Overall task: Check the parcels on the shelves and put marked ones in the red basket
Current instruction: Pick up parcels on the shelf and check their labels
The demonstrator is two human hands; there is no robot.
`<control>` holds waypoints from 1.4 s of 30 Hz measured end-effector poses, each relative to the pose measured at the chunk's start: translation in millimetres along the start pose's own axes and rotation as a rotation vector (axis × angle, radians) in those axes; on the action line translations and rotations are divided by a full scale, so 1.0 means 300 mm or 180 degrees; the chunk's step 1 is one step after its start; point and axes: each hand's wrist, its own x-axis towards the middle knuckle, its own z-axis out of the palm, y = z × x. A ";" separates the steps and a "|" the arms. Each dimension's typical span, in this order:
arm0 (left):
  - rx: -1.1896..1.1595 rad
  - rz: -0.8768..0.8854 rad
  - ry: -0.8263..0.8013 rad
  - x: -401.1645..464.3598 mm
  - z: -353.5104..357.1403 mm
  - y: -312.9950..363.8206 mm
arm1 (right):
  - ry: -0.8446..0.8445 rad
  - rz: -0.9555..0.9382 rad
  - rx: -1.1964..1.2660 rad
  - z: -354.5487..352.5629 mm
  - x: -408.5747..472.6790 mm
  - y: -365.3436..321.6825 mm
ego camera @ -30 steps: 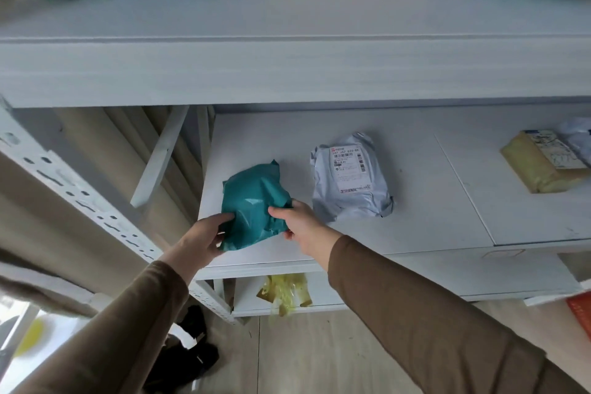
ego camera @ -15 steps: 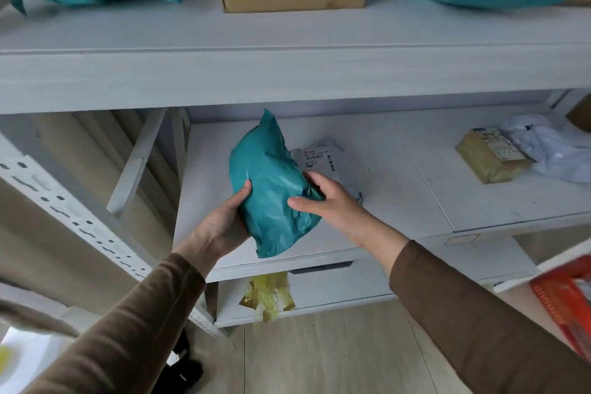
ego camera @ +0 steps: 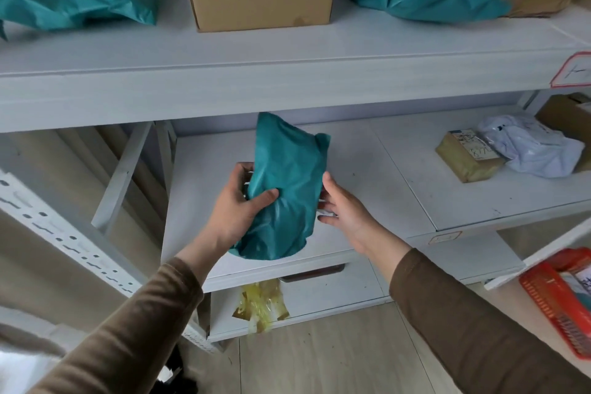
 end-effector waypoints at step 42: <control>-0.1178 -0.1637 0.1263 0.016 -0.371 -0.436 | -0.0279 0.0986 0.0579 0.492 0.265 0.215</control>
